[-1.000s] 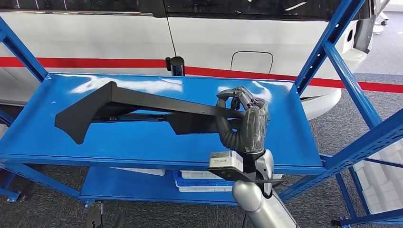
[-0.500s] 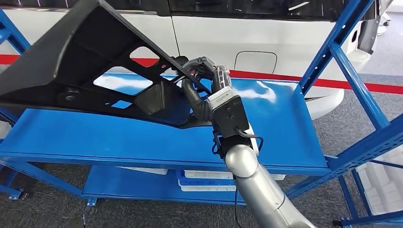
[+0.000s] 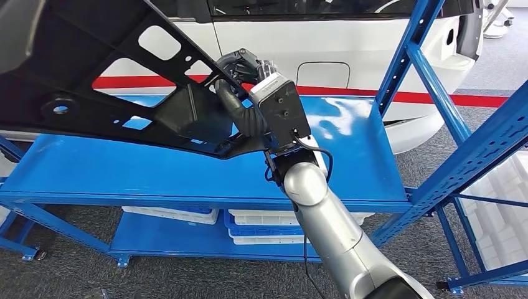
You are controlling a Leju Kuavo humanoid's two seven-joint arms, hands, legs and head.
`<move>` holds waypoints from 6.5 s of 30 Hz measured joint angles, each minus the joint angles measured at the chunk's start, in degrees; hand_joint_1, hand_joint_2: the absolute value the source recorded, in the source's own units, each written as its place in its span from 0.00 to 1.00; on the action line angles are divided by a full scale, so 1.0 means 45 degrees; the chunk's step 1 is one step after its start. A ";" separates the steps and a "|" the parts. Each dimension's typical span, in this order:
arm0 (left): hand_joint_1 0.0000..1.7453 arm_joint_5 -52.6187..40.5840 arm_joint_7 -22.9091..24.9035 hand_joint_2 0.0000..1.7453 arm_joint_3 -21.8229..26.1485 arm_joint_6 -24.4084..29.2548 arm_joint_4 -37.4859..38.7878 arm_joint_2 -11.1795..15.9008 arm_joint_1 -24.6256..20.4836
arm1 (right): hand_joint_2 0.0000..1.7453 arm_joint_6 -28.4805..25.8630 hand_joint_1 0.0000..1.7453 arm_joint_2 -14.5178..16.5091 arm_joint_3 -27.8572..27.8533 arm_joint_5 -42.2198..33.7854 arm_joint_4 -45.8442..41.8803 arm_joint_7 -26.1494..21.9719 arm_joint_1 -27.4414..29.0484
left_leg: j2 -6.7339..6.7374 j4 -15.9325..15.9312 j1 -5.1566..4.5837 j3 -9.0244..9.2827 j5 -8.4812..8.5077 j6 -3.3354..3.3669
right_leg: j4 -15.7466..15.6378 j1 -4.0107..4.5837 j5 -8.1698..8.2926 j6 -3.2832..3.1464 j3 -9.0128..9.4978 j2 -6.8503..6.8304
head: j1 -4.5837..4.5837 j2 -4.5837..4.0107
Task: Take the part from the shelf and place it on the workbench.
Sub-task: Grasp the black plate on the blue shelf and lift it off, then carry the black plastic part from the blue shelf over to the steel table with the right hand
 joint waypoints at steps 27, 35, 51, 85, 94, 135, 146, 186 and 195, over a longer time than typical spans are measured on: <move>0.00 -0.0389 -0.0226 1.00 0.0169 -0.1024 -0.0202 -0.0438 0.0283 | 1.00 -0.0006 1.00 -0.1694 -0.2418 0.0347 -0.2326 -0.1316 0.3930 | 0.0015 -0.1083 -0.0186 0.0391 0.1305 0.0351 | -0.0130 0.0208 -0.0612 0.0420 0.0579 -0.0010 | 0.0085 0.0000; 0.00 -0.0631 -0.0022 1.00 0.0001 -0.1256 -0.0202 -0.0521 0.0408 | 1.00 -0.0364 1.00 -0.2125 -0.2840 0.0651 -0.3671 -0.1602 0.5644 | 0.0024 0.2590 -0.0080 -0.0250 -0.1273 0.0028 | -0.0069 0.0162 0.0316 -0.0077 -0.0365 -0.0091 | 0.0000 0.0000; 0.00 -0.0824 0.0219 1.00 -0.0173 -0.1628 -0.0285 -0.0771 0.0298 | 1.00 -0.0952 1.00 -0.2530 -0.3258 0.2250 -0.5151 -0.2018 0.7671 | 0.0202 -0.1354 -0.0217 0.0904 0.0847 0.0869 | 0.3461 0.0069 -0.0981 0.0781 -0.1311 -0.0065 | 0.0170 0.0000; 0.00 0.0314 0.0254 1.00 0.0681 -0.2453 -0.0316 -0.0540 0.0507 | 1.00 0.0006 1.00 -0.1588 -0.3140 0.1349 -0.2467 -0.2130 0.5268 | 0.0186 -0.1265 -0.0252 0.0085 0.1512 0.0677 | 0.0385 0.0085 -0.0781 0.0806 0.0835 -0.0054 | 0.0159 0.0000; 0.00 0.0402 0.0175 1.00 0.0945 -0.2550 -0.0305 -0.0481 0.0779 | 1.00 0.0071 1.00 -0.1391 -0.2990 0.1319 -0.1769 -0.2193 0.4826 | 0.0076 0.1818 -0.0074 -0.1016 -0.0652 0.0099 | -0.0512 0.0016 -0.0086 0.0032 0.0495 -0.0129 | -0.0028 0.0000; 0.00 -0.0983 0.0806 1.00 0.0237 -0.2964 -0.0350 -0.0709 0.0058 | 1.00 -0.0229 1.00 -0.2189 -0.5131 0.0709 -0.3158 -0.2469 0.6491 | 0.0034 -0.0732 -0.0151 0.1973 -0.0631 0.0640 | 0.0349 0.0102 0.1135 0.0729 -0.1426 -0.0162 | -0.0035 0.0000; 0.00 -0.0987 0.0804 1.00 0.0230 -0.2815 -0.0364 -0.0719 0.0109 | 1.00 -0.0220 1.00 -0.2240 -0.5376 0.0634 -0.3163 -0.2495 0.6750 | 0.0151 -0.0783 -0.0220 0.0006 0.1168 0.0713 | 0.1171 0.0139 -0.0551 0.0810 0.0255 -0.0071 | 0.0068 0.0000; 0.00 -0.0751 0.0906 1.00 0.0239 -0.2720 -0.0362 -0.0631 0.0135 | 1.00 -0.0442 1.00 -0.2291 -0.5385 0.1332 -0.3128 -0.2427 0.6857 | -0.0113 -0.1151 -0.0232 0.0911 0.0781 0.1058 | 0.3287 0.0058 -0.1474 0.0686 -0.1676 -0.0081 | 0.0099 0.0000; 0.00 -0.0533 0.0984 1.00 0.0306 -0.2666 -0.0359 -0.0458 0.0277 | 1.00 -0.0221 1.00 -0.1921 -0.4831 0.1250 -0.2432 -0.2437 0.6299 | -0.0669 -0.1162 0.0012 0.0714 0.1061 0.0218 | 0.0065 -0.0049 -0.0198 0.0599 0.0218 0.0164 | 0.0069 0.0000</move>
